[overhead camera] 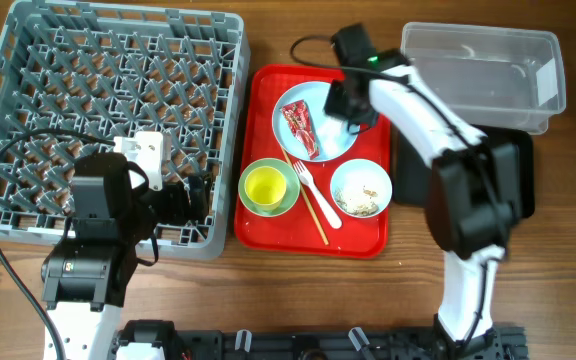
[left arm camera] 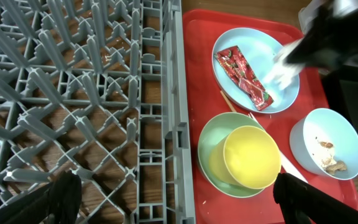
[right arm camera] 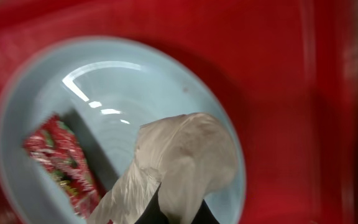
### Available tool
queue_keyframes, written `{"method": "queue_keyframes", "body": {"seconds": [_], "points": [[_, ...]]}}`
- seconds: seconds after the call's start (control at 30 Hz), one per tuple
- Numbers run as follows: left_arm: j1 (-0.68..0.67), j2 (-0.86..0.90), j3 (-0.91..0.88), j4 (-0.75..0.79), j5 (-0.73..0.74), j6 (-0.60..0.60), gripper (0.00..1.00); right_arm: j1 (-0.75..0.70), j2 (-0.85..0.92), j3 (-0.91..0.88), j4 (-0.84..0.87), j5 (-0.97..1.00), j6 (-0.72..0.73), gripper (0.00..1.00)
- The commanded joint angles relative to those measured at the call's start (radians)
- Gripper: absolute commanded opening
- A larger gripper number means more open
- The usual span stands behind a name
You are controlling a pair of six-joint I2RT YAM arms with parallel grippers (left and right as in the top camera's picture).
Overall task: Sort waste into correct bins and load items into the dishwasher rack
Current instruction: 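Carry the wrapper and tissue with the right gripper into the clear bin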
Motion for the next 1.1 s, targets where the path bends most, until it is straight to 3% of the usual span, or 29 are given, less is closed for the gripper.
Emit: {"method": "queue_keyframes", "body": {"seconds": [0.0, 0.07, 0.13, 0.27, 0.3, 0.47, 0.57, 0.63, 0.7, 0.8, 1.0, 1.07], "points": [[0.001, -0.002, 0.017, 0.001, 0.012, -0.007, 1.00, -0.106, -0.233, 0.017, 0.002, 0.105, -0.079, 0.06], [0.001, -0.002, 0.017, 0.001, 0.012, -0.007, 1.00, -0.161, -0.270, 0.017, 0.001, 0.166, -0.084, 0.06], [0.001, -0.002, 0.017, 0.001, 0.012, -0.007, 1.00, -0.245, -0.270, 0.014, 0.010, 0.206, -0.087, 0.17], [0.001, -0.002, 0.017, 0.001, 0.012, -0.007, 1.00, -0.332, -0.245, 0.012, 0.158, 0.133, -0.181, 0.77], [0.001, -0.002, 0.017, -0.001, 0.012, -0.007, 1.00, -0.333, -0.248, 0.014, 0.190, 0.056, -0.244, 0.82], [0.001, -0.002, 0.017, -0.002, 0.012, -0.007, 1.00, -0.245, -0.287, 0.018, 0.065, -0.342, -0.433, 0.83], [0.001, -0.002, 0.017, -0.002, 0.012, -0.007, 1.00, -0.130, -0.281, -0.014, -0.023, -0.315, -0.505, 0.83], [0.001, -0.002, 0.017, -0.003, 0.012, -0.007, 1.00, -0.021, -0.259, -0.075, -0.011, -0.171, -0.500, 0.83], [0.001, -0.002, 0.017, -0.003, 0.012, -0.007, 1.00, 0.036, -0.236, -0.113, 0.021, -0.149, -0.499, 0.82], [0.001, -0.002, 0.017, -0.003, 0.012, -0.006, 1.00, 0.097, -0.161, -0.153, 0.070, -0.130, -0.417, 0.70], [0.001, -0.002, 0.017, -0.007, 0.012, -0.006, 1.00, 0.117, 0.034, -0.155, 0.100, -0.131, -0.393, 0.62], [0.001, -0.002, 0.017, -0.009, 0.012, -0.006, 1.00, 0.117, 0.060, -0.155, 0.105, -0.131, -0.391, 0.48]]}}
